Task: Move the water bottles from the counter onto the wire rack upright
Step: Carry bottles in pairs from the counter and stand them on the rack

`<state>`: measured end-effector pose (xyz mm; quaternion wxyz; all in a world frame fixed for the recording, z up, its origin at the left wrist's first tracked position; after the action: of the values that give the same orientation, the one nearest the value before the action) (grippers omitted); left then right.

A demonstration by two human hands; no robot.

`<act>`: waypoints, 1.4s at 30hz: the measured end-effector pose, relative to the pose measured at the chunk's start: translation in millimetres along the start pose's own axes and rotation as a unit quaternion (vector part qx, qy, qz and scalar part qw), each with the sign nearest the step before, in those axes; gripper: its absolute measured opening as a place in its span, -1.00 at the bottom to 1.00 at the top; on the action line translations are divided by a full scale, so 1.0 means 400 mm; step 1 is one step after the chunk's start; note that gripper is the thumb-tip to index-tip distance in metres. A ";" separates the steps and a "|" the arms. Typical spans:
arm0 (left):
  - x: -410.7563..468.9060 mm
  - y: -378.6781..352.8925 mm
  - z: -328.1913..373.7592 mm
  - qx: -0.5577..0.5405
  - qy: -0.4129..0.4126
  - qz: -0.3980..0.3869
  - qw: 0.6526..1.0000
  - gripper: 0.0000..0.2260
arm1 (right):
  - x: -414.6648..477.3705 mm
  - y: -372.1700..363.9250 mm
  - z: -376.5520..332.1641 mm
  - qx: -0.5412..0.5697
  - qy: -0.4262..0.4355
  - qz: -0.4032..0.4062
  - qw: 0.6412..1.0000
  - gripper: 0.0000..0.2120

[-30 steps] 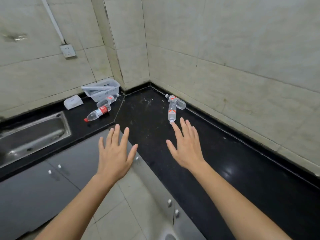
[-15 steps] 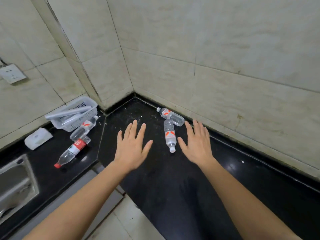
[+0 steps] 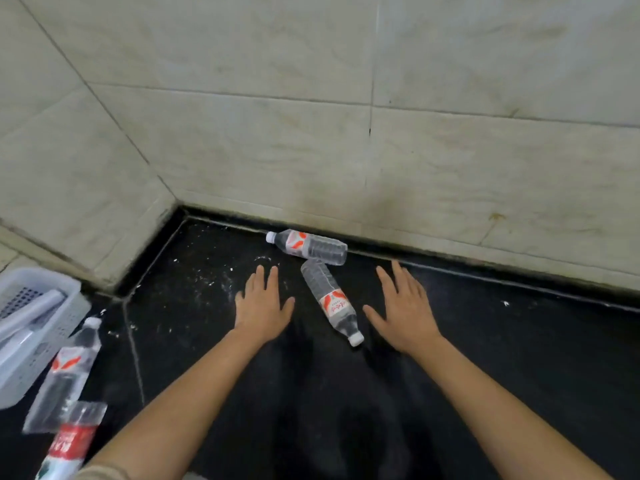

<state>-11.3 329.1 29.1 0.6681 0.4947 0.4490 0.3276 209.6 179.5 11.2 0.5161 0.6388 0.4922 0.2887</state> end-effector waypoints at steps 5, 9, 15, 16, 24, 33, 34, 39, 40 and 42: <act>0.246 -0.040 -0.024 -0.008 -0.082 -0.010 0.997 -0.27 | 0.078 -0.124 -0.086 0.020 -0.048 -0.060 0.997 -0.20; 0.389 -0.079 -0.022 0.002 -0.137 -0.018 0.990 -0.23 | 0.129 -0.250 -0.156 0.032 -0.060 -0.095 0.993 -0.15; 0.538 -0.125 -0.015 0.076 -0.193 0.008 0.978 -0.20 | 0.148 -0.321 -0.175 -0.011 -0.098 -0.036 0.995 -0.20; 0.553 -0.131 -0.015 0.081 -0.201 0.019 0.976 -0.21 | 0.148 -0.321 -0.170 -0.007 -0.104 -0.035 0.994 -0.19; 0.568 -0.147 -0.037 0.042 -0.203 0.032 0.978 -0.35 | 0.145 -0.320 -0.181 -0.036 -0.134 -0.075 0.987 0.00; 0.366 -0.186 -0.127 -0.126 -0.036 -0.105 0.986 -0.34 | 0.070 -0.311 -0.151 0.013 -0.170 -0.109 0.979 -0.02; 0.318 -0.196 -0.138 -0.192 0.001 -0.129 0.973 -0.35 | 0.054 -0.307 -0.143 0.038 -0.179 -0.111 0.977 -0.04; 0.142 -0.224 -0.175 -0.357 0.097 -0.179 0.912 -0.45 | -0.045 -0.260 -0.102 0.141 -0.199 -0.152 0.958 -0.04; 0.122 -0.206 -0.174 -0.347 0.094 -0.171 0.918 -0.47 | -0.064 -0.239 -0.093 0.137 -0.202 -0.159 0.957 -0.02; 0.093 -0.154 -0.170 -0.313 0.070 -0.135 0.938 -0.52 | -0.097 -0.187 -0.076 0.123 -0.210 -0.158 0.957 -0.02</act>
<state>-60.2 368.8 -47.5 0.7940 0.1716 0.4316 0.3922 144.6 153.7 -45.0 0.5643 0.6576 0.4992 0.0002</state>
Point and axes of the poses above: each hand's wrist, its own x-axis towards the middle knuckle, its own y-axis out of the back of the hand, z = x × y, the point moved 5 cm from there along x, towards the middle knuckle, and after that the axes turned 3 degrees about y, right-handed, at the moved point
